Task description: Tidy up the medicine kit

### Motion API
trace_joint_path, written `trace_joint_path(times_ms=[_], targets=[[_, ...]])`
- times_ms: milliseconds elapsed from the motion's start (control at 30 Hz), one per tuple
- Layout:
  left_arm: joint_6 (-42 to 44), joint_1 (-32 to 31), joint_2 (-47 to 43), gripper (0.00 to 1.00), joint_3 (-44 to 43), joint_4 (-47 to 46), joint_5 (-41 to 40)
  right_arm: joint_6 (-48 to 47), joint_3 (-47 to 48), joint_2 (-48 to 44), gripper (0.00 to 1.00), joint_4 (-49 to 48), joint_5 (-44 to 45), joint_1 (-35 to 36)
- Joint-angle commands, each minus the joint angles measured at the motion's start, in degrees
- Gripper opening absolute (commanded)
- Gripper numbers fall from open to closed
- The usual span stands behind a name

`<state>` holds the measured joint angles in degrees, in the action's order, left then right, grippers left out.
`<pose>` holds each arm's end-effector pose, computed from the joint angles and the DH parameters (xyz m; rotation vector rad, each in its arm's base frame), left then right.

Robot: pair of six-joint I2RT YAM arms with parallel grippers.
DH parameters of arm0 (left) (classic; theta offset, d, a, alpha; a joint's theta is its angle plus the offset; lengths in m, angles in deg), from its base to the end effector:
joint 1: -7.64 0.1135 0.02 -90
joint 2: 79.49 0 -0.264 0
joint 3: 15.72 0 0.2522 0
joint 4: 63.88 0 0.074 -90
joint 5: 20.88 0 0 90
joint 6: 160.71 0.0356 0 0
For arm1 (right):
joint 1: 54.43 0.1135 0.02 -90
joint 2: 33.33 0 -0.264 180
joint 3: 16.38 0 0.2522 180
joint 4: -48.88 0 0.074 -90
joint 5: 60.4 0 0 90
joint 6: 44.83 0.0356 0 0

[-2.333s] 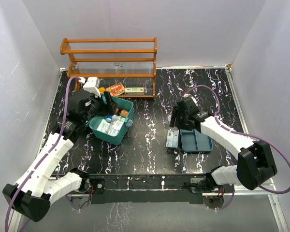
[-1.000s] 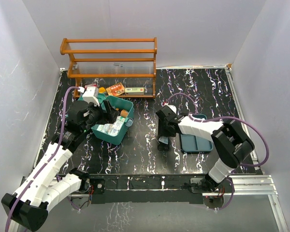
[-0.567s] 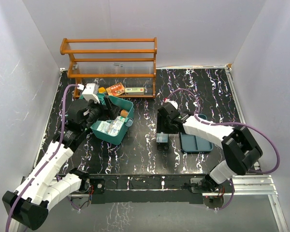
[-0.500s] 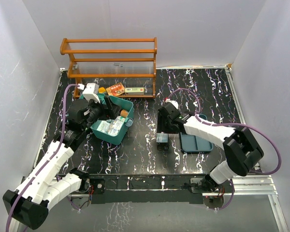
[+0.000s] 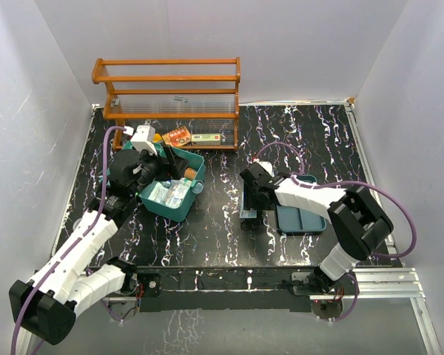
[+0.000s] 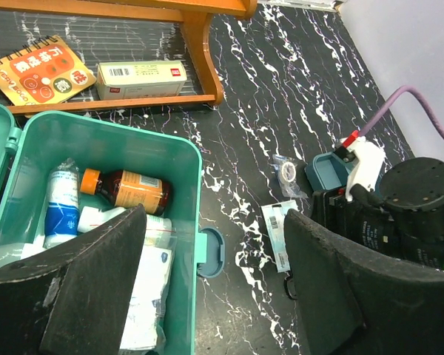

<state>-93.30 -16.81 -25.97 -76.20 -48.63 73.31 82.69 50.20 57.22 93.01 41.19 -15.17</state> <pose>0.2008 -0.0941 0.3405 0.0843 1.7595 -0.6667 0.2318 0.1803 0.1740 0.0121 2.7168 0.1103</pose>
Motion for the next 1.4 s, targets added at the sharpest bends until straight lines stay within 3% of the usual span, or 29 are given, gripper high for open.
trace_joint_path(times_ms=[0,167,333,533,933,1100,1367], targets=[[0.00,0.32,0.01,0.74,0.68,-2.39,1.07,-1.02,1.69,2.06,0.48,-2.11,0.73,-0.13],[-0.17,0.33,0.52,0.74,0.89,-2.75,0.71,-2.43,1.62,2.52,0.37,-3.90,-2.00,-0.48],[0.51,0.28,1.25,0.74,0.59,-4.27,-0.10,-4.16,1.86,1.74,0.16,-4.60,-2.59,-0.75],[1.37,0.28,2.09,0.74,0.56,-8.55,0.21,-5.34,3.87,-2.49,0.01,-0.88,0.62,-0.81],[2.53,0.28,5.06,0.74,0.83,-13.36,1.51,-6.93,4.29,-17.22,0.00,12.59,12.65,-5.63],[2.56,0.27,6.08,0.74,1.06,-14.67,2.08,-5.19,3.98,-18.38,0.00,21.43,12.36,-7.81],[2.55,0.30,7.04,0.74,1.72,-14.84,2.63,-1.83,1.20,-16.46,0.00,27.94,10.44,-8.02]])
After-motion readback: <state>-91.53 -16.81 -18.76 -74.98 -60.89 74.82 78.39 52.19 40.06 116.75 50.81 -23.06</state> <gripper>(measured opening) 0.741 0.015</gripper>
